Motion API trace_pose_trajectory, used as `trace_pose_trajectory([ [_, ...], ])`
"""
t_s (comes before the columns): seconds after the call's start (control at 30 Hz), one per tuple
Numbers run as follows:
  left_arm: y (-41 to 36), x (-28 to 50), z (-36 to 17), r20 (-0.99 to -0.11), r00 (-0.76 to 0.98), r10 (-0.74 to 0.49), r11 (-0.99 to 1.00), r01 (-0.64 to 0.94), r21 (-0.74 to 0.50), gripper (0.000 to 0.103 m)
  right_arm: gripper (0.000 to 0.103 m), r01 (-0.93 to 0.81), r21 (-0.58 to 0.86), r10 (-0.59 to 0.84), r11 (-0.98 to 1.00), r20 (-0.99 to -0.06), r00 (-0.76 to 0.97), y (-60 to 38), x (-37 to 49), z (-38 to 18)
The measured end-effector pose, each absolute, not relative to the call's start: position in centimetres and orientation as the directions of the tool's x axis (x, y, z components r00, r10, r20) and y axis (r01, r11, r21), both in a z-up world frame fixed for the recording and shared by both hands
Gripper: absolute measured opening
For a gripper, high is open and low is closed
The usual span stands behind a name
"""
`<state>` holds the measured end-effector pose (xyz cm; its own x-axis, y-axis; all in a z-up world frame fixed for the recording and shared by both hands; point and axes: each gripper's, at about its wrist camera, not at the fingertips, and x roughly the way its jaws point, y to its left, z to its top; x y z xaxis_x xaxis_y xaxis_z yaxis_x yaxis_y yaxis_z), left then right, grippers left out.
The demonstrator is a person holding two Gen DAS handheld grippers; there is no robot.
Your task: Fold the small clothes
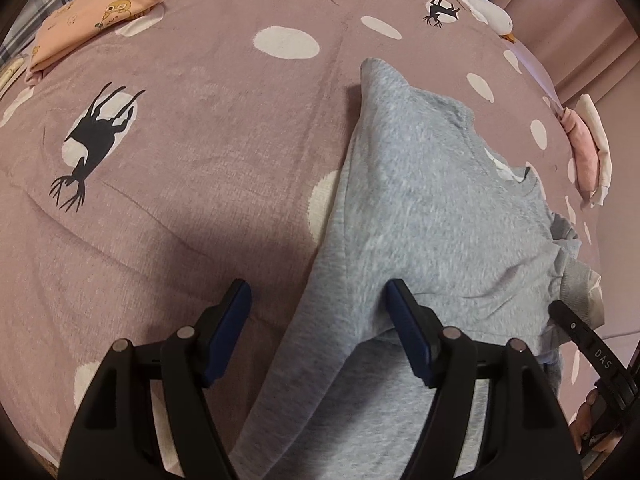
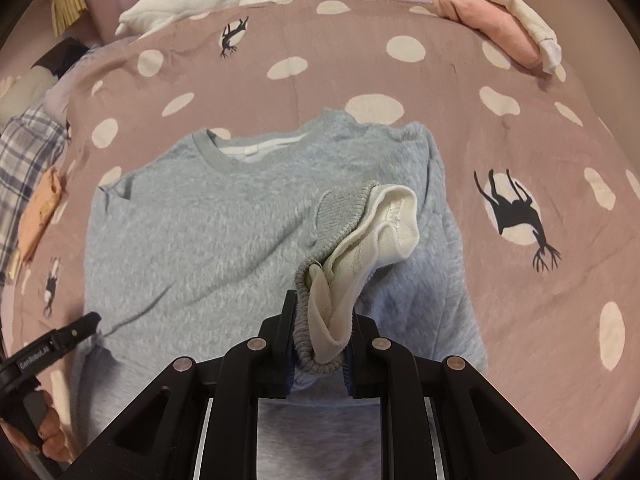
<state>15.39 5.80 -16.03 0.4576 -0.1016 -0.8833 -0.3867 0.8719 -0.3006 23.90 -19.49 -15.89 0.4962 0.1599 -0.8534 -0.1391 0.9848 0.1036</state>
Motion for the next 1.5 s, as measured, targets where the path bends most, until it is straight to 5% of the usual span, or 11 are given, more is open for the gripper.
trace_pose_trajectory([
  [1.0, 5.7, 15.6, -16.3, -0.881, 0.465, -0.088, 0.874, -0.387, -0.292, 0.075, 0.029, -0.073, 0.199, 0.21, 0.977, -0.857, 0.471, -24.0, 23.7, -16.9],
  [1.17, 5.7, 15.6, -16.3, -0.881, 0.464, -0.092, 0.874, -0.387, -0.295, 0.075, 0.008, -0.08, 0.209, 0.221, 0.975, -0.837, 0.5, -23.8, 23.3, -16.3],
  [1.5, 5.6, 15.5, -16.3, -0.877, 0.47, -0.096, 0.876, -0.378, -0.298, 0.075, 0.008, -0.073, 0.179, 0.191, 0.981, -0.844, 0.502, -23.8, 23.7, -16.4],
])
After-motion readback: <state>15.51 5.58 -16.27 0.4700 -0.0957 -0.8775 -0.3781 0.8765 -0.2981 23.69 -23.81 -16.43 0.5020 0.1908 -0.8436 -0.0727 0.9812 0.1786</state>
